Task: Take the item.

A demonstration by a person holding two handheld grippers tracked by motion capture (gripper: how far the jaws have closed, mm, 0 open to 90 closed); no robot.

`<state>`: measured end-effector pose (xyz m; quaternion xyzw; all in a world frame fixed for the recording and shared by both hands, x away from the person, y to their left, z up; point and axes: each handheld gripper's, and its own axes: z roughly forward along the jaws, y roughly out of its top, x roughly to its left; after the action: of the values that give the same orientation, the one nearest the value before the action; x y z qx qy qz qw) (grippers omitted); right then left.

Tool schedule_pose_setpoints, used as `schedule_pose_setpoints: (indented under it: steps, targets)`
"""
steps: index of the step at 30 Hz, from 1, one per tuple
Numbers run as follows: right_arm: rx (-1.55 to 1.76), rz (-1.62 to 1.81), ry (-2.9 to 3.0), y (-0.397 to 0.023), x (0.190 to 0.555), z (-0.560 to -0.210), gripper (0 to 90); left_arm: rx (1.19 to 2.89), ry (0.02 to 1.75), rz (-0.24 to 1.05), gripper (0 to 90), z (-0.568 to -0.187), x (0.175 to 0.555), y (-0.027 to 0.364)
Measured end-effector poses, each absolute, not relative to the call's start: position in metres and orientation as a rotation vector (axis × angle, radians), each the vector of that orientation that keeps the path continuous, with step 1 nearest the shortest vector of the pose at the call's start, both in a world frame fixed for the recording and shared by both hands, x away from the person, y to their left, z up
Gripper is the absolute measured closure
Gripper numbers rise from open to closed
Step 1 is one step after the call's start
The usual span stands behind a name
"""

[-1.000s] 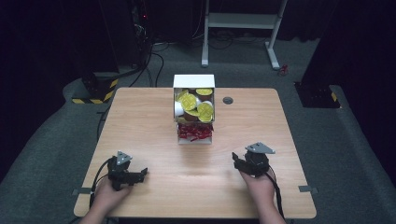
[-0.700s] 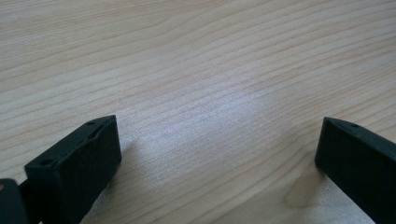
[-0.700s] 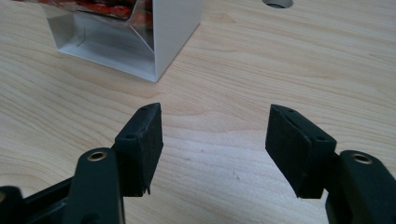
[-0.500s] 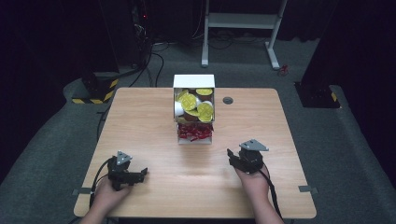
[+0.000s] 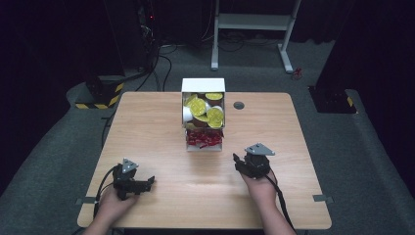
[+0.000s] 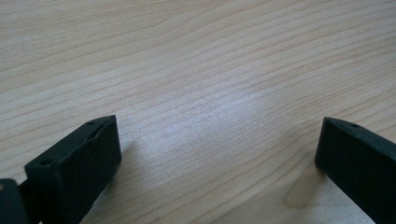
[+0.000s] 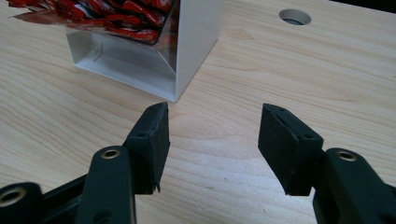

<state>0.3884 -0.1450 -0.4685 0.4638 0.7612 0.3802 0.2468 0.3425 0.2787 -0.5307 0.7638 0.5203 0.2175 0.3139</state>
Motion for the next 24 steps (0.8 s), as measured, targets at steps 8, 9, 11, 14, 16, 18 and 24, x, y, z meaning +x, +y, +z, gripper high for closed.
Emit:
schedule_pose_setpoints:
  steps: [8, 9, 11, 14, 16, 18, 24]
  targets:
    - [1.237, 1.051, 2.092, -0.136, 0.391, -0.464, 46.2, 2.014, 1.372, 0.573, 0.6, -0.531, 0.342, 0.279]
    - [1.242, 1.057, 2.09, -0.135, 0.391, -0.463, 46.2, 2.014, 1.371, 0.573, 0.6, -0.531, 0.342, 0.279]
    - [1.229, 1.061, 2.092, -0.133, 0.392, -0.461, 46.2, 2.014, 1.372, 0.573, 0.6, -0.531, 0.342, 0.279]
    - [1.217, 1.069, 2.093, -0.13, 0.394, -0.458, 46.5, 2.013, 1.372, 0.573, 0.6, -0.531, 0.342, 0.279]
    - [1.218, 1.069, 2.097, -0.127, 0.394, -0.457, 46.7, 2.014, 1.371, 0.573, 0.6, -0.531, 0.342, 0.279]
    - [1.217, 1.07, 2.099, -0.124, 0.395, -0.457, 47.0, 2.013, 1.372, 0.573, 0.6, -0.531, 0.342, 0.279]
    - [1.195, 1.08, 2.101, -0.119, 0.397, -0.455, 48.0, 2.014, 1.371, 0.573, 0.6, -0.531, 0.342, 0.279]
